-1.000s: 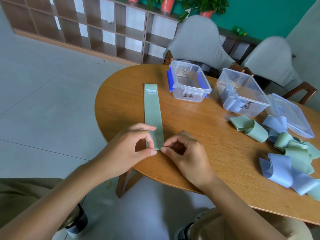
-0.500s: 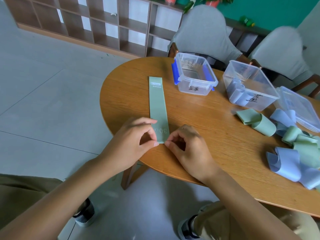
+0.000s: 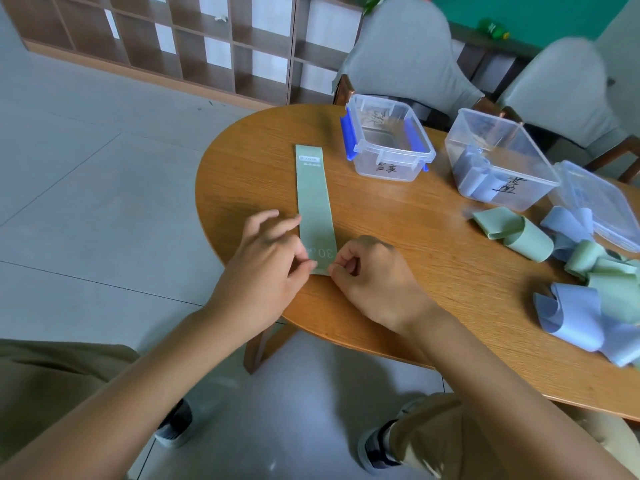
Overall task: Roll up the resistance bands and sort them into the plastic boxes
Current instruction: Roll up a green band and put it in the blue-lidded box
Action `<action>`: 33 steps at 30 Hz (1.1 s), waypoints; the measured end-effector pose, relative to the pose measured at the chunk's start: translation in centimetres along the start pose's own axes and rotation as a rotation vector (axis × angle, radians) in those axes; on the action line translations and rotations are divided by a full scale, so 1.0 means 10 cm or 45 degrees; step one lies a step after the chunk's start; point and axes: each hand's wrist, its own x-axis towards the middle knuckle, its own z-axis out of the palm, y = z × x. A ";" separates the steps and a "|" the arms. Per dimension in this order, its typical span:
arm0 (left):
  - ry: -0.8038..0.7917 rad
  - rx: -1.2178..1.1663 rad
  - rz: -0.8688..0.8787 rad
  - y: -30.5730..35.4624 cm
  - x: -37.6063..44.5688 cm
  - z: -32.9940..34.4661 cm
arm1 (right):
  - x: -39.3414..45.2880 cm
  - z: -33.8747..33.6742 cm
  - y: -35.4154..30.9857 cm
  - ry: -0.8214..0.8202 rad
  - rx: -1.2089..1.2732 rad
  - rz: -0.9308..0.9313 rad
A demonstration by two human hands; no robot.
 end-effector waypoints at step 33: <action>0.228 0.038 0.273 -0.01 -0.08 0.06 | -0.10 0.17 0.20 0.299 -0.057 -0.324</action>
